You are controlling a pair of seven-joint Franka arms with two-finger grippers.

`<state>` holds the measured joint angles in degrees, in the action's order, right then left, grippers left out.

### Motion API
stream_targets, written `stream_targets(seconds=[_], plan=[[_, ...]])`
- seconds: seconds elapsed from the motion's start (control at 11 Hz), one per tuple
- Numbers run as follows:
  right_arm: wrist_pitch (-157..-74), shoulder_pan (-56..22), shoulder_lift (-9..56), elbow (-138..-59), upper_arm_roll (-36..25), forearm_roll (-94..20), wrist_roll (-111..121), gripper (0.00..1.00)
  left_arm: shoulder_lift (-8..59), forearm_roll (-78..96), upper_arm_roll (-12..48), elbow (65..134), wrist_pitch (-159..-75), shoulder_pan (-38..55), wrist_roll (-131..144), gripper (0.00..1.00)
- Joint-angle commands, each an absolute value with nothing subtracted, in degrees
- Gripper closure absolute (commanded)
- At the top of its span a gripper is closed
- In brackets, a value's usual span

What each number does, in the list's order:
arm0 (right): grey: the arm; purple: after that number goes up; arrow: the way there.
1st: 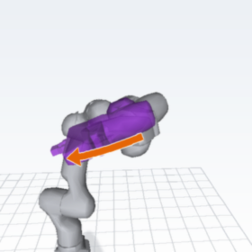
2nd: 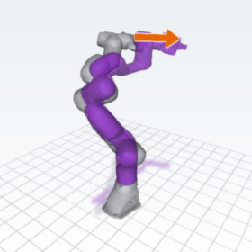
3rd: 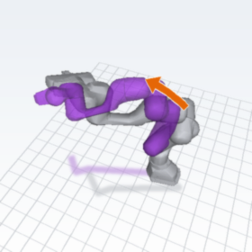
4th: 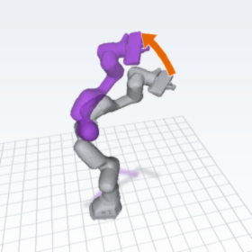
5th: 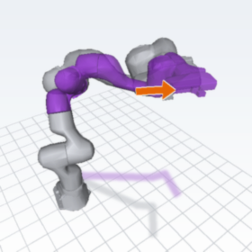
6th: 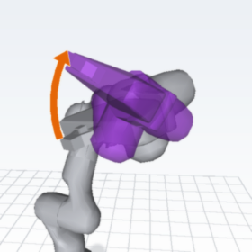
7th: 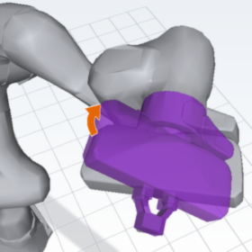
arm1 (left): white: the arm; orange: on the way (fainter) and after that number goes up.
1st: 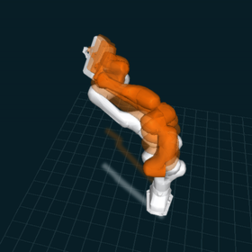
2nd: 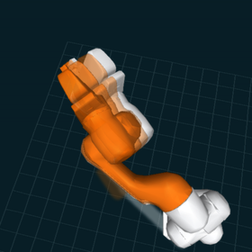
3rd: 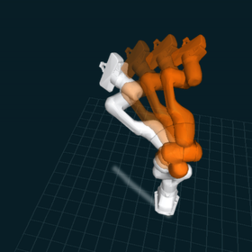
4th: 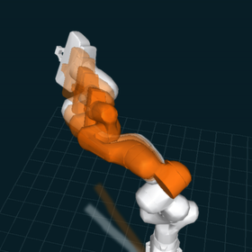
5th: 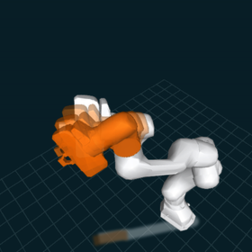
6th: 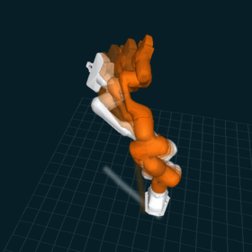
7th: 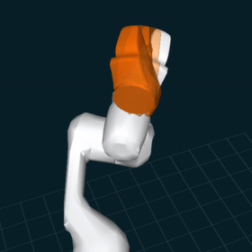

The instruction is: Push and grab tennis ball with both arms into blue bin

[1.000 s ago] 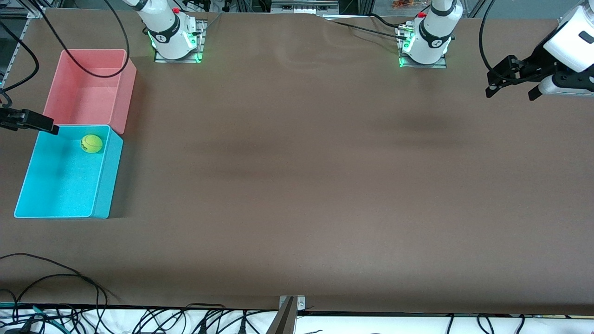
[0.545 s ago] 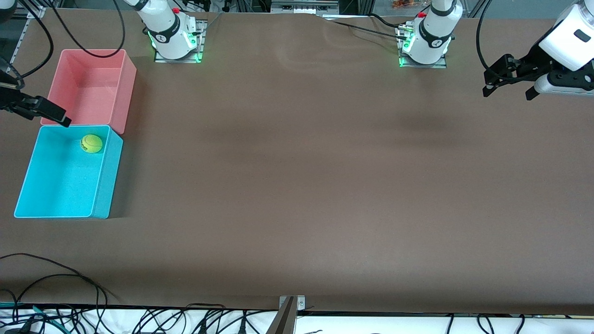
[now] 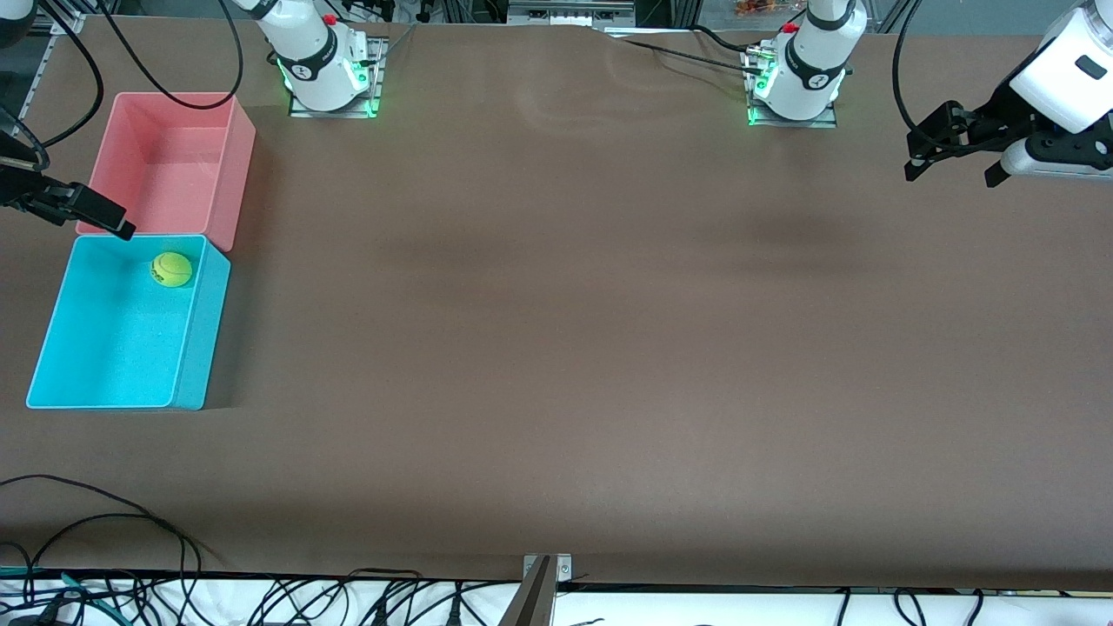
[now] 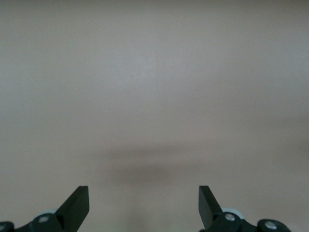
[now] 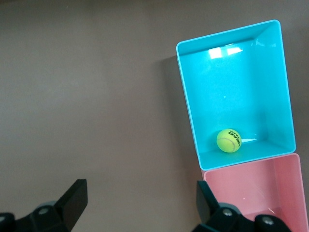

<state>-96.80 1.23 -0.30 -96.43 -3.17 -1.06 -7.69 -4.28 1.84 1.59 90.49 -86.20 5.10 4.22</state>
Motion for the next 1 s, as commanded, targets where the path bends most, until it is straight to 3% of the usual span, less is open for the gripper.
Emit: stream_targets(seconds=[0.0, 0.91], plan=[[-95.2, -1.1, -0.9, -95.8, -5.2, 0.2, -5.5, 0.0, -3.6, 1.3, 1.7, 88.6, -84.6, 4.9, 4.0, 0.0], [-92.8, -1.1, -1.0, -94.7, -5.2, 1.4, -3.3, 0.0, -3.7, 1.3, 1.8, 88.6, -84.2, 4.8, 4.0, 0.0]])
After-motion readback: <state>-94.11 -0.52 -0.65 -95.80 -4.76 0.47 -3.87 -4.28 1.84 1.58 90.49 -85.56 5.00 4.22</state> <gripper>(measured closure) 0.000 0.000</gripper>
